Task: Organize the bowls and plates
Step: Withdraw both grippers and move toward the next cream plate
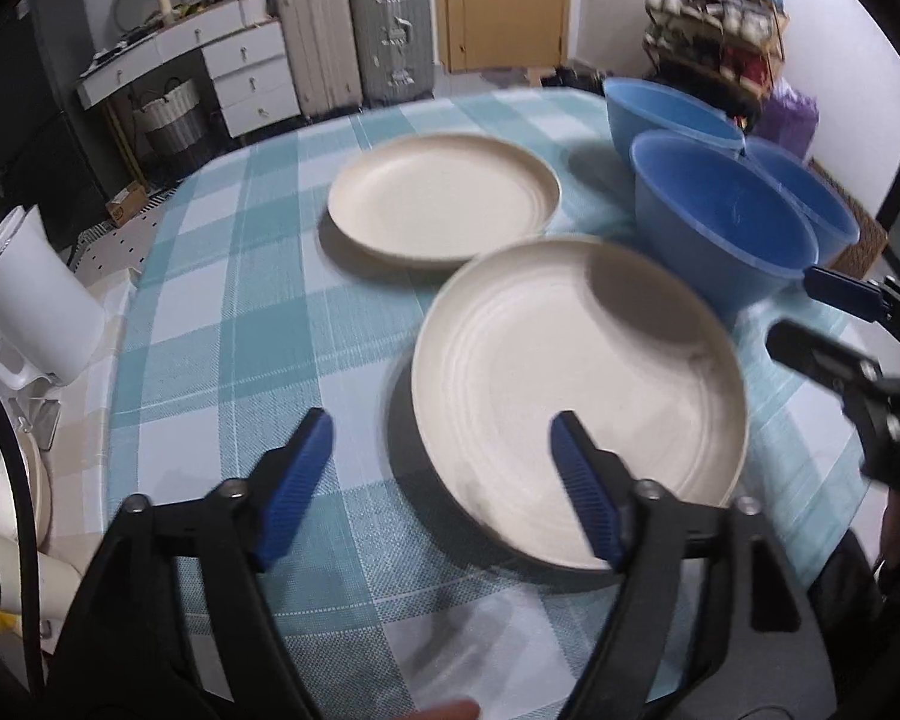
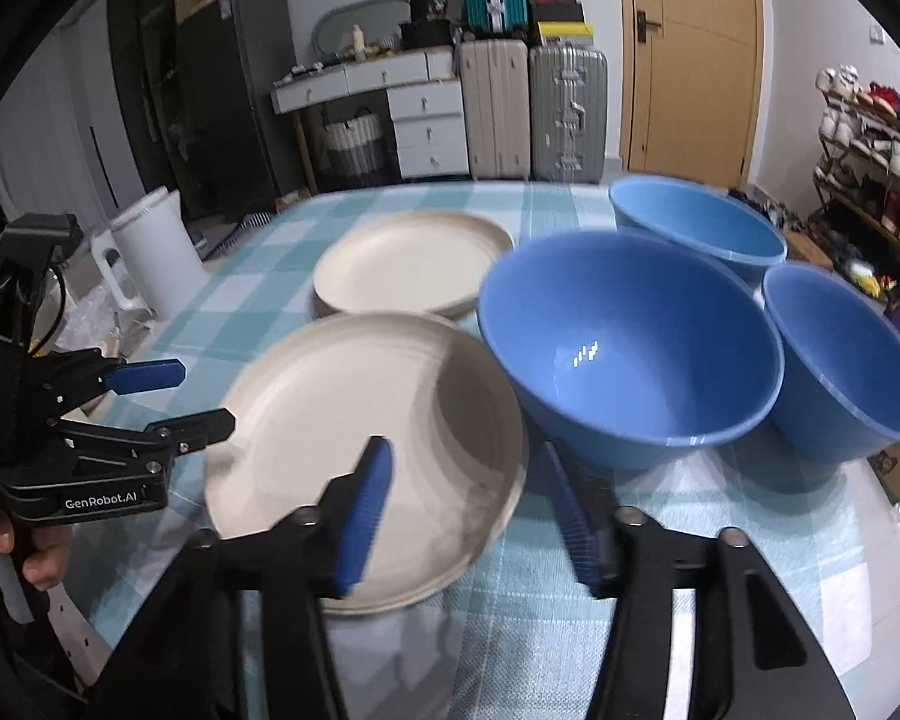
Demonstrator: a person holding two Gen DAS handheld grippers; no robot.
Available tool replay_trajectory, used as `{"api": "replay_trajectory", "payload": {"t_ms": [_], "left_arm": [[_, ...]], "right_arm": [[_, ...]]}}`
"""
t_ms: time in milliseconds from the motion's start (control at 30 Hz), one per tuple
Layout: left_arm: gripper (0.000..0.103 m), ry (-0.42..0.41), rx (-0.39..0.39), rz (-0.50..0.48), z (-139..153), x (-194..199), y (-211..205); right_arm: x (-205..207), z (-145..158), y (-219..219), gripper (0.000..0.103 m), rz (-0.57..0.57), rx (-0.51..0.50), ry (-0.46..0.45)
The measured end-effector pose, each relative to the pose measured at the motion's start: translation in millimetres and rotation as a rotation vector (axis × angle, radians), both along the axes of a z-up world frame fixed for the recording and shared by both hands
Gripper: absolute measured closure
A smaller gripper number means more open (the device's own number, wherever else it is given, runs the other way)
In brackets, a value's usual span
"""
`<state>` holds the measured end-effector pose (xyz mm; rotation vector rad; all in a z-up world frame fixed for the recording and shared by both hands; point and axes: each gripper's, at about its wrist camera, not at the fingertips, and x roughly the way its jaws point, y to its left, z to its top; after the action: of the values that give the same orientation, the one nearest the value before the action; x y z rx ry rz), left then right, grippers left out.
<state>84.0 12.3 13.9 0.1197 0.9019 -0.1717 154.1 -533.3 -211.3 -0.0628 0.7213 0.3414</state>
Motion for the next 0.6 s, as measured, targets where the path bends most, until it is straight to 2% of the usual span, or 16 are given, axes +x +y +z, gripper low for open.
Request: {"api": "replay_trajectory", "payload": {"t_ms": [33,67,167,233,267,300,333,467,600], "left_arm": [[0.023,-0.014,-0.007,0.004,5,-2,0],[0.023,-0.025,-0.015,0.006,9,-4,1],[0.019,-0.048,-0.044,0.013,20,-8,3],[0.013,-0.06,-0.066,0.021,27,-11,5],[0.01,-0.061,-0.074,0.022,29,-11,4],[0.002,-0.068,-0.079,0.022,31,-12,4],[0.001,-0.078,-0.079,0.028,34,-13,4],[0.001,-0.093,-0.085,0.05,40,-15,3],[0.001,-0.116,-0.151,0.103,49,-13,16]], "right_arm": [[-1,6,0,0.02,-0.004,0.002,-0.022],[-2,10,-1,0.015,-0.01,0.0,-0.036],[-2,22,0,0.01,-0.018,-0.016,-0.064],[-1,31,0,0.005,-0.026,-0.018,-0.082],[0,35,-1,0.004,-0.026,-0.014,-0.091],[1,39,-1,0.004,-0.023,-0.008,-0.096],[3,43,-2,0.003,-0.02,-0.001,-0.099],[8,60,-6,0.003,-0.012,0.02,-0.123],[17,75,-8,0.002,0.013,0.048,-0.128]]}}
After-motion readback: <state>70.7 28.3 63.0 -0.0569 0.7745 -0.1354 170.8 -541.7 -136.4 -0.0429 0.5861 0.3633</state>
